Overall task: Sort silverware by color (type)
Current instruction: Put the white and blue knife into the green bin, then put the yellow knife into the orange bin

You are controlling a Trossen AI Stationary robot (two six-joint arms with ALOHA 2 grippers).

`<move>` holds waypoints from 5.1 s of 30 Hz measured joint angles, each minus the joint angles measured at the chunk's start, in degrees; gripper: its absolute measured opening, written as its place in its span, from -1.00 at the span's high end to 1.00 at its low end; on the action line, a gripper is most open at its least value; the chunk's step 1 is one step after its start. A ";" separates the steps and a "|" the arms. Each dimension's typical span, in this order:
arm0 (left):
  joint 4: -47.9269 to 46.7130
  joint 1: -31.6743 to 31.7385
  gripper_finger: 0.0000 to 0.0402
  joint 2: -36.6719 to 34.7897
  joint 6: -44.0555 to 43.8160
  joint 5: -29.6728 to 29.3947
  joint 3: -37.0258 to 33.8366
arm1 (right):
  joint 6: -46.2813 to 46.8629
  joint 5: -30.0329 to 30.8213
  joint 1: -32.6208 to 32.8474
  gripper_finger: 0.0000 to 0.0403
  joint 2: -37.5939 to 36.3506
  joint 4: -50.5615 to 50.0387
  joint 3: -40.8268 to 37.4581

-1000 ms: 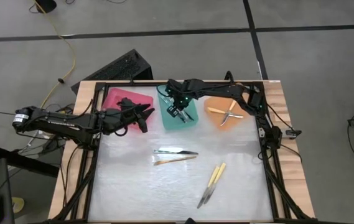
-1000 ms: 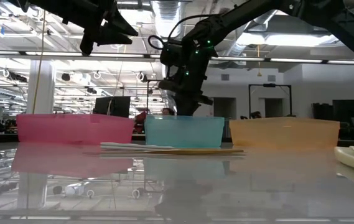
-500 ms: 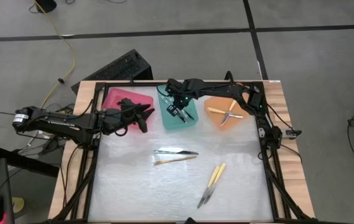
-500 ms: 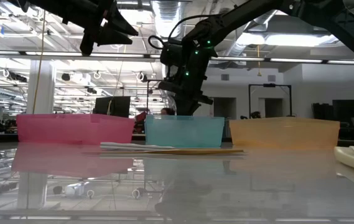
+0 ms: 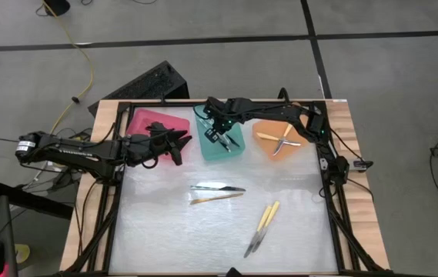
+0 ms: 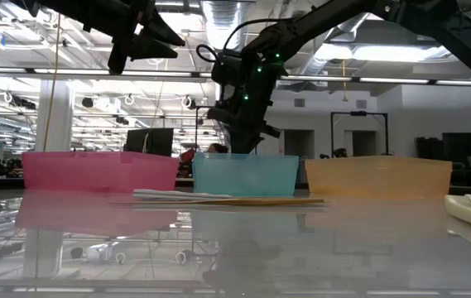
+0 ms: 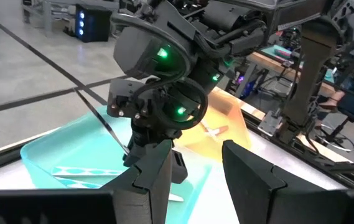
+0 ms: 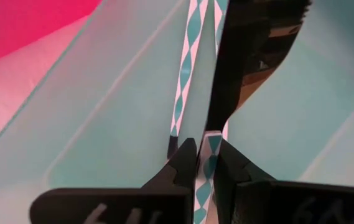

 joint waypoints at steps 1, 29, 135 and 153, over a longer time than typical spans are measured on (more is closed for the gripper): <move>0.00 -0.01 0.37 0.00 -0.02 -0.03 0.00 | 0.00 0.00 -0.01 0.81 0.00 0.19 0.00; -4.28 0.01 0.37 -9.00 0.87 -1.11 0.07 | 1.44 0.02 0.27 0.78 -0.02 3.01 0.00; -11.67 0.01 0.37 -8.74 0.32 16.45 0.00 | 0.20 -3.22 45.86 0.22 -42.49 -25.18 -31.75; -15.17 0.01 0.37 -8.73 0.17 14.01 0.00 | -8.65 -6.33 50.02 0.22 -44.04 6.46 -57.81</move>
